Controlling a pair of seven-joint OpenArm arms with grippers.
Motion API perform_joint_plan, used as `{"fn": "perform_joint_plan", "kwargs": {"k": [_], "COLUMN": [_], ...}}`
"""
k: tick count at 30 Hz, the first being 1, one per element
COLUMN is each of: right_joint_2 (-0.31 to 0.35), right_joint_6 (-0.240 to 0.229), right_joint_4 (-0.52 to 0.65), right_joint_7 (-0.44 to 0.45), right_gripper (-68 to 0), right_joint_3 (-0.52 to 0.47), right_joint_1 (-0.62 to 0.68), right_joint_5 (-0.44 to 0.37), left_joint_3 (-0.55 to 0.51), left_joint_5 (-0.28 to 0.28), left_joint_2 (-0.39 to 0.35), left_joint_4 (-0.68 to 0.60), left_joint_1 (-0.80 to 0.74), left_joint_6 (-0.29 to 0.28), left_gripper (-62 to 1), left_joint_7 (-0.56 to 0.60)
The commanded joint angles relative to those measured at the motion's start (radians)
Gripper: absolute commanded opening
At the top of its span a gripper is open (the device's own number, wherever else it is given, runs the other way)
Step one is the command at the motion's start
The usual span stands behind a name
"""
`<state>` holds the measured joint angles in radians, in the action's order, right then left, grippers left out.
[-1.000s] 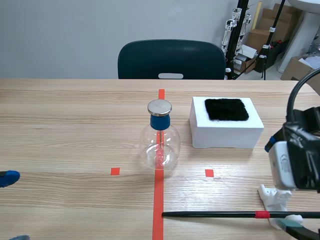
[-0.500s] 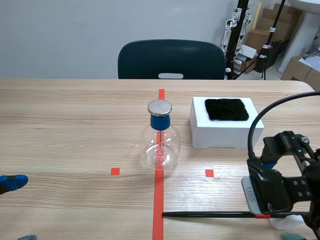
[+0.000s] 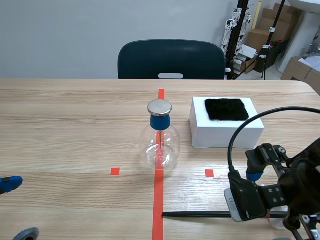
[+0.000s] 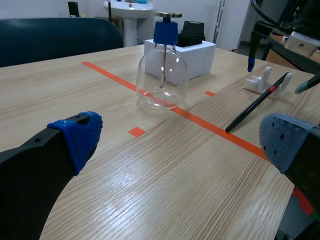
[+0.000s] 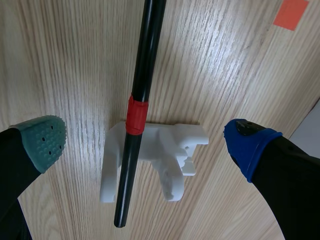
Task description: Do the electroscope experiment. pick up the black charging rod
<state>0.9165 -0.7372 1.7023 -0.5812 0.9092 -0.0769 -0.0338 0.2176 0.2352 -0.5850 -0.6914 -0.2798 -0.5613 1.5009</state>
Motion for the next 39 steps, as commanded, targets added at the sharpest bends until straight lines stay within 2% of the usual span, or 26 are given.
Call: {"fn": "perform_joint_plan", "kwargs": {"k": [1,4,9,14,18,39], "right_joint_2": [-0.006,-0.022,-0.044,-0.061,-0.067,-0.066], "right_joint_6": [-0.008,-0.008,-0.008,-0.008,-0.008,-0.008], "right_joint_4": [-0.011,-0.048,-0.101,-0.142,-0.154,-0.155], "right_joint_7": [-0.018,-0.046,-0.051,-0.070,-0.087,-0.127], "right_gripper": [0.4,0.4,0.4,0.4,0.4,0.4], "right_joint_3": [0.011,0.056,0.102,0.120,0.120,0.120], "right_joint_1": [-0.031,-0.072,-0.122,-0.158,-0.164,-0.164], "right_joint_5": [-0.004,-0.031,-0.084,-0.171,-0.204,-0.214], "left_joint_3": [-0.003,-0.003,-0.003,-0.003,-0.003,-0.003], "left_joint_5": [-0.007,-0.007,-0.014,-0.022,-0.043,-0.045], "left_joint_2": [0.008,0.019,0.019,0.022,0.025,0.028], "left_joint_4": [-0.003,0.011,0.017,0.024,0.035,0.031], "left_joint_1": [0.001,0.000,0.000,0.000,0.000,-0.011], "left_joint_6": [0.002,0.024,0.024,0.042,0.048,0.089], "left_gripper": [1.4,1.4,1.4,1.4,1.4,1.4], "left_joint_7": [0.044,0.052,0.053,0.053,0.053,0.053]}}
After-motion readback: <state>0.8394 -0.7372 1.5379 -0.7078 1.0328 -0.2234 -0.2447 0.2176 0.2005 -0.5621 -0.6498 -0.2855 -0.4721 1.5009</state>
